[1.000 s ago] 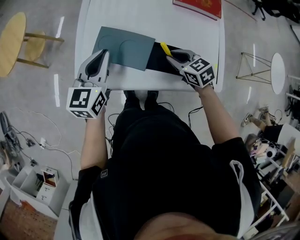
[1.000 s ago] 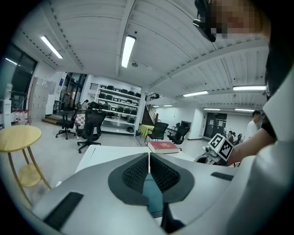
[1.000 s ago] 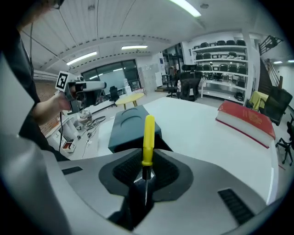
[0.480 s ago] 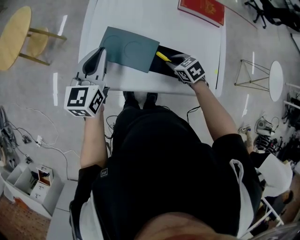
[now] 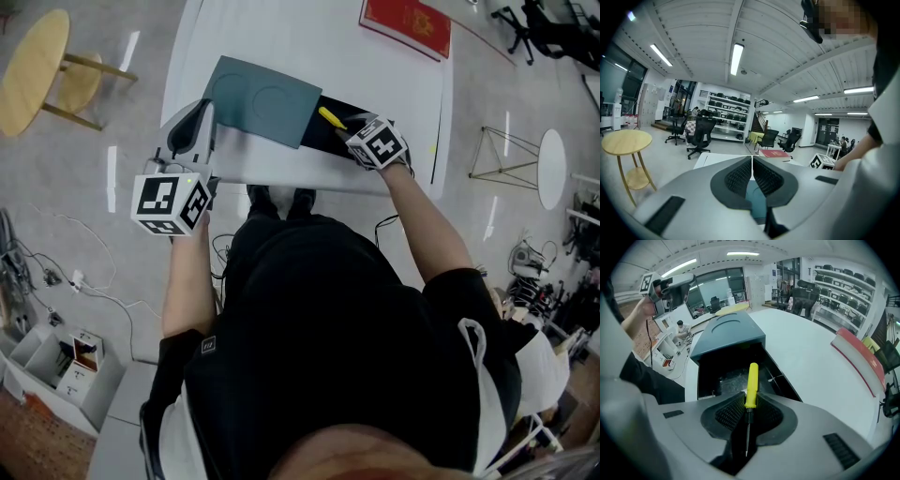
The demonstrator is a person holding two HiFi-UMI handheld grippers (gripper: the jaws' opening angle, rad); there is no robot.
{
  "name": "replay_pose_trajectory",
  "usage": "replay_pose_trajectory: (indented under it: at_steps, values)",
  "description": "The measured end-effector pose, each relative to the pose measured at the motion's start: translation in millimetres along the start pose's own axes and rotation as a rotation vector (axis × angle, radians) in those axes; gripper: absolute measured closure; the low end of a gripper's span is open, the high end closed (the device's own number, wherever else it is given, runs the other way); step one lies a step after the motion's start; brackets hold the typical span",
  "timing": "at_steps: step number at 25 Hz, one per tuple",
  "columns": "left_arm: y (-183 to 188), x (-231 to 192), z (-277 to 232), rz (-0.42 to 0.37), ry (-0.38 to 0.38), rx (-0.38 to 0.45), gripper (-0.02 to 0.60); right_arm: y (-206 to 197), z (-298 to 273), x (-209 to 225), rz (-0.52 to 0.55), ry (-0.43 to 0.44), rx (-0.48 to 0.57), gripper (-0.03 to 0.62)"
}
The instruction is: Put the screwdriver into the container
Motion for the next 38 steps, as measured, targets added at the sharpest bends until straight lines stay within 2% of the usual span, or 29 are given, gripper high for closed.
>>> replay_pose_trajectory:
  at_steps: [6,17,31,38]
  values:
    - [8,5,-3,-0.013,-0.015,0.01,0.558,2,10,1,-0.02,0.016,0.044,0.47]
    - [41,23,-13,-0.077,-0.071,0.026,0.558,-3,66,6,-0.088,0.003,0.21,0.47]
    - [72,55,-28,-0.17,-0.158,0.015,0.558,-6,148,11,-0.162,-0.106,0.463,0.479]
    - [89,65,-35,-0.205,-0.194,0.031,0.558,-1,203,6,-0.189,-0.136,0.649,0.496]
Point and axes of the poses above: the fingertips, and each gripper's own axes: z backward along the fingers, x to its right, y out of its top, the point moved 9 cm from there along z, backward along the fingers
